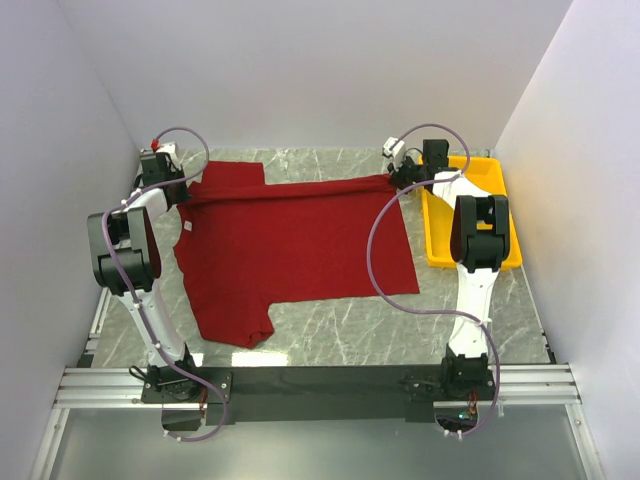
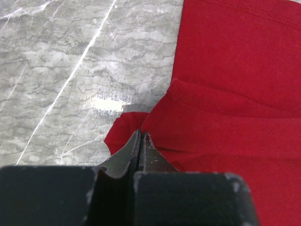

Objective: Fold and stack the t-shirts
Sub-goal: Fold the tshirt

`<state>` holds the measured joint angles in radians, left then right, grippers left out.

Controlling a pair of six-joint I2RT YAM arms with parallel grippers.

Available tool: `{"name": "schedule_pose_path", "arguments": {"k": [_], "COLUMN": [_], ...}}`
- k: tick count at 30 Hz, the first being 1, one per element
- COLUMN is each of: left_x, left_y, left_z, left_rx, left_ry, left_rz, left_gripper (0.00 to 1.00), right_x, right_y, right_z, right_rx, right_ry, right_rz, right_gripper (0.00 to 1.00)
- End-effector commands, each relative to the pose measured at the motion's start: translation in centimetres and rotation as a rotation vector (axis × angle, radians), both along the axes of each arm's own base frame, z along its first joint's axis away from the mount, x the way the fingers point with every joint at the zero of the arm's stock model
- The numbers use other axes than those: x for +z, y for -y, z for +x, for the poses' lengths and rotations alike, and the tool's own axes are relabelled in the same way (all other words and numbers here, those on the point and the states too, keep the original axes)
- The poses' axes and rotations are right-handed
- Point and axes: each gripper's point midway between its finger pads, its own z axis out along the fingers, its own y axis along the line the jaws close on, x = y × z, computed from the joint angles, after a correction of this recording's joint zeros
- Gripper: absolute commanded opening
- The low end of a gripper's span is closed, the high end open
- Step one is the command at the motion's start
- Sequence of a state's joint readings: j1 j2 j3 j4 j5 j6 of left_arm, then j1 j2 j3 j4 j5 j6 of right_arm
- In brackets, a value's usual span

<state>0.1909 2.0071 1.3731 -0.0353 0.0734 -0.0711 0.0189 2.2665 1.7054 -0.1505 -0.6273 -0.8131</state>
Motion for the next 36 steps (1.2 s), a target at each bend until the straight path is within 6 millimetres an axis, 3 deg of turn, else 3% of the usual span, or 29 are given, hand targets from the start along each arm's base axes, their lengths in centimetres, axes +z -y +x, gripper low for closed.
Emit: {"name": "schedule_pose_path", "arguments": {"k": [1, 6, 8, 13, 15, 16, 18, 19, 23, 24, 25, 26, 27, 28, 29, 30, 31, 32, 34, 36], "left_x": [2.0, 2.0, 2.3, 4.0, 4.5, 5.5, 6.0, 7.7, 10.5, 10.4, 10.2, 11.9, 12.2, 8.9, 10.9, 10.4, 8.1, 9.0, 7.9, 6.4], "left_y": [-0.7, -0.6, -0.6, -0.6, -0.6, -0.6, -0.4, -0.5, -0.6, -1.0, -1.0, -1.1, -0.8, -0.5, -0.5, 0.2, 0.5, 0.5, 1.0, 1.3], "left_z": [0.0, -0.2, -0.3, -0.7, -1.0, -1.1, -1.6, -1.5, -1.9, -1.8, -1.6, -0.4, 0.5, 0.6, 2.4, 3.1, 4.1, 5.3, 7.4, 8.1], "left_rx": [0.016, 0.013, 0.021, 0.036, 0.040, 0.038, 0.035, 0.039, 0.049, 0.060, 0.079, 0.079, 0.072, 0.098, 0.087, 0.066, 0.073, 0.069, 0.052, 0.048], "left_ry": [0.034, 0.028, 0.034, 0.073, 0.079, 0.100, 0.118, 0.170, 0.263, 0.258, 0.246, 0.272, 0.273, 0.163, 0.196, 0.174, 0.128, 0.136, 0.116, 0.077], "left_rz": [0.035, 0.031, 0.028, 0.022, 0.017, 0.017, 0.014, 0.016, -0.015, -0.037, -0.085, -0.114, -0.156, -0.234, -0.258, -0.306, -0.357, -0.379, -0.441, -0.487], "left_gripper": [0.01, 0.01, 0.01, 0.24, 0.32, 0.35, 0.50, 0.54, 0.78, 0.83, 0.84, 0.84, 0.84, 0.84, 0.83, 0.82, 0.81, 0.80, 0.78, 0.77], "right_x": [4.7, 4.7, 4.8, 7.5, 8.7, 9.2, 10.0, 10.5, 11.1, 11.7, 11.8, 11.7, 11.7, 11.6, 11.7, 11.8, 11.7, 11.8, 12.2, 12.7], "right_y": [1.3, 1.2, 1.1, 0.0, -0.1, 0.9, 0.6, 0.3, -0.7, -0.9, -1.4, -1.6, -3.2, -3.7, -4.2, -5.3, -5.8, -6.2, -7.0, -7.3], "right_z": [0.4, -0.1, -0.5, -1.6, -2.0, -2.0, -2.7, -3.0, -3.9, -4.3, -4.6, -4.9, -5.8, -6.2, -6.7, -7.4, -8.0, -8.3, -9.2, -9.7], "right_rx": [-0.022, -0.010, 0.002, 0.052, 0.064, 0.055, 0.069, 0.087, 0.094, 0.077, 0.069, 0.059, 0.077, 0.059, 0.056, 0.066, 0.048, 0.046, 0.040, 0.027], "right_ry": [0.095, 0.090, 0.089, 0.118, 0.128, 0.134, 0.126, 0.127, 0.039, -0.016, -0.054, -0.093, -0.158, -0.207, -0.238, -0.271, -0.310, -0.327, -0.367, -0.390], "right_rz": [-0.027, -0.032, -0.032, 0.005, 0.015, 0.026, 0.038, 0.047, 0.110, 0.140, 0.159, 0.174, 0.187, 0.214, 0.228, 0.245, 0.271, 0.289, 0.334, 0.369], "right_gripper": [0.01, 0.08, 0.21, 0.56, 0.56, 0.57, 0.57, 0.57, 0.58, 0.58, 0.58, 0.57, 0.57, 0.57, 0.57, 0.57, 0.57, 0.57, 0.57, 0.57]}}
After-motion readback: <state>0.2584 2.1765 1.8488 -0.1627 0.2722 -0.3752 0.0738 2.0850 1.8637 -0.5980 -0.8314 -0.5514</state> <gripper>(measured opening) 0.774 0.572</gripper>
